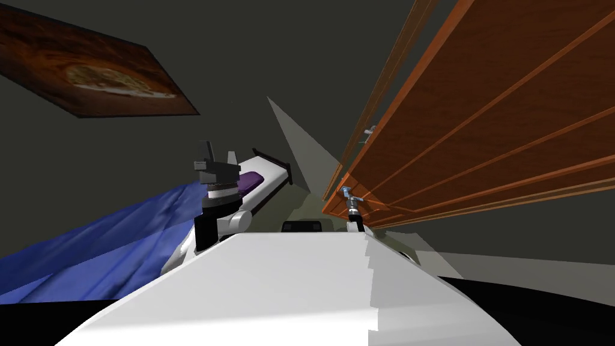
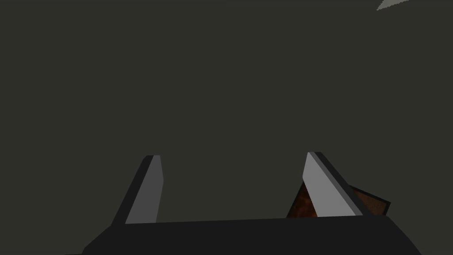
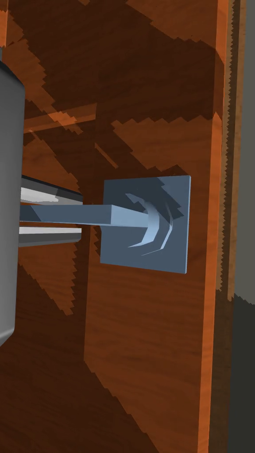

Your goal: Pull the door open

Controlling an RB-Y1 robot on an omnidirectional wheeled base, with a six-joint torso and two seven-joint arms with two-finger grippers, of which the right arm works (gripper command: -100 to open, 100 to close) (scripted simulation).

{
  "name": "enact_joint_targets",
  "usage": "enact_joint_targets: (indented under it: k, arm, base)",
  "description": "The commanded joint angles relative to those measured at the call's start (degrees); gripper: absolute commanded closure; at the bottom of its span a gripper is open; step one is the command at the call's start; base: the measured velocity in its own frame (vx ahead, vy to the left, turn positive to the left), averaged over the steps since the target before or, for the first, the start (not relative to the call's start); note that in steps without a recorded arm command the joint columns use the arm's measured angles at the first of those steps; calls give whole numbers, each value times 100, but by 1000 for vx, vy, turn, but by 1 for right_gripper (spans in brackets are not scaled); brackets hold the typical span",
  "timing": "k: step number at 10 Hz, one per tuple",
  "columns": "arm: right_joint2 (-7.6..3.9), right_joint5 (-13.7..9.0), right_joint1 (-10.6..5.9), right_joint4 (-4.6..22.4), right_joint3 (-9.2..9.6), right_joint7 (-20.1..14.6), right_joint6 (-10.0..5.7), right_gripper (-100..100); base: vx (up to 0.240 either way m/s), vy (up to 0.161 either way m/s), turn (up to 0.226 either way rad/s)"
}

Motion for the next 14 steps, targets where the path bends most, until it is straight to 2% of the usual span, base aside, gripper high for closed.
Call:
enact_joint_targets:
  k: [1,5,8,14]
  arm:
    - [17,-12,2,-10,15,20,7,100]
    - [16,-69,-40,22,10,61,6,100]
    - [2,-83,-48,40,1,71,14,100]
    - [-225,139,168,-51,423,-357,-250,100]
  base:
    - [-276,-92,255]
    - [-257,-73,245]
    - [-194,-30,117]
    - [-226,-37,98]
